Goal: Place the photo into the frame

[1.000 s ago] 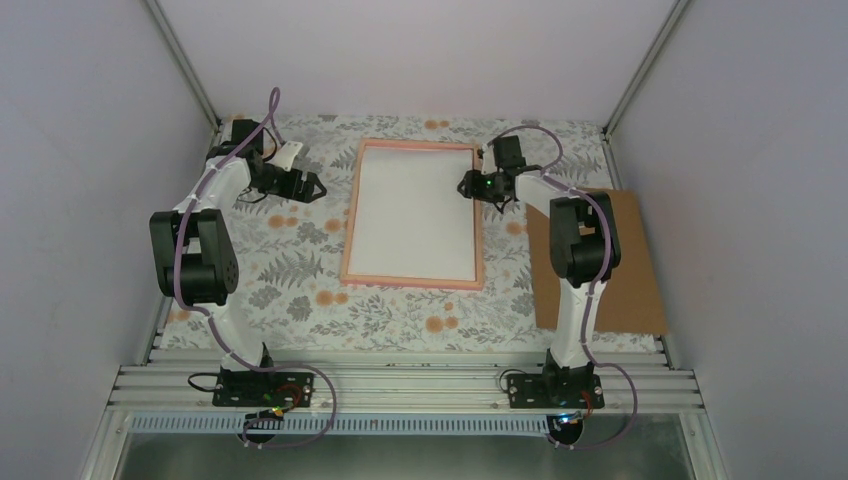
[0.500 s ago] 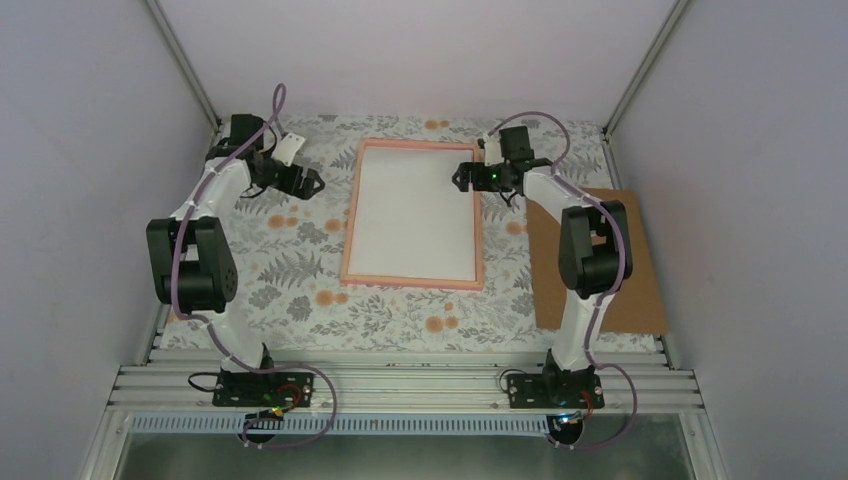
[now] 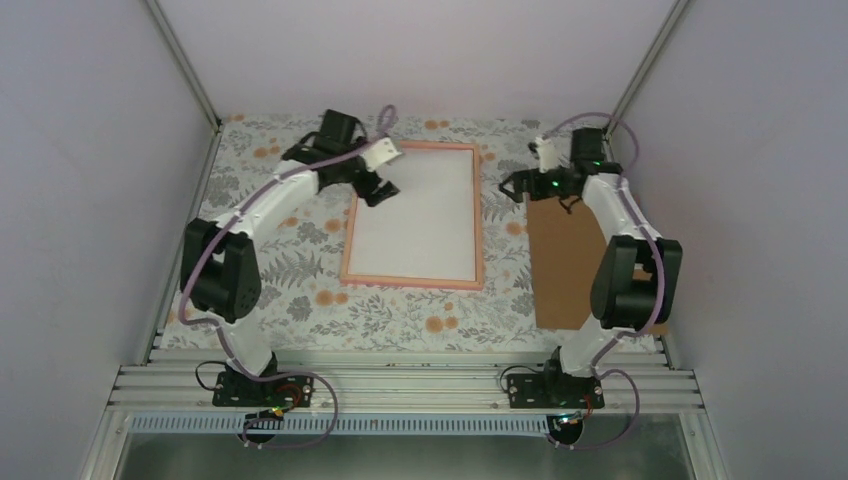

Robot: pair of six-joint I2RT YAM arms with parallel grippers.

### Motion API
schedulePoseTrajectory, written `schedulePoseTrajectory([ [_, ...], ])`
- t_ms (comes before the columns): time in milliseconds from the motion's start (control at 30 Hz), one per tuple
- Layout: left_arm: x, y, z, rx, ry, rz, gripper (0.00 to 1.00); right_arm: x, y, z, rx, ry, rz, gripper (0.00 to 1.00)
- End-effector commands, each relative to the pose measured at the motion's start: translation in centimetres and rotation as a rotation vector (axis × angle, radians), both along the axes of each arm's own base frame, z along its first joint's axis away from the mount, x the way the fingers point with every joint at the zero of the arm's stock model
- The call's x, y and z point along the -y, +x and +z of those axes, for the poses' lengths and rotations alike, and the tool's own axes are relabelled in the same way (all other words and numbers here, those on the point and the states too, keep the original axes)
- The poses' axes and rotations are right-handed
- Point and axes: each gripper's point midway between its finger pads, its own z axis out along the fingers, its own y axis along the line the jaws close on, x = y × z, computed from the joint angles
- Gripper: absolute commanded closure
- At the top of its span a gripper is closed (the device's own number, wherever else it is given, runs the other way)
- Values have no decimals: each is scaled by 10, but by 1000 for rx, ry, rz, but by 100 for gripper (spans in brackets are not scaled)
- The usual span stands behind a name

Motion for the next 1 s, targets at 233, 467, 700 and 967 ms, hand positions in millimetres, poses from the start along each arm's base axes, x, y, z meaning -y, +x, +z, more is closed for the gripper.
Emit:
schedulePoseTrajectory([
  [233, 207, -21, -31, 44, -10, -301, 0, 158, -84, -62, -277, -85, -259, 0],
  [467, 291, -30, -91, 7, 62, -364, 0, 209, -116, -93, -393, -200, -348, 0],
  [700, 302, -29, -127, 10, 129, -363, 0, 216, -125, -139, -524, -204, -353, 0],
  [967, 255, -19, -155, -44, 227, -250, 0, 170, -144, -180, -658, -90, -305, 1],
])
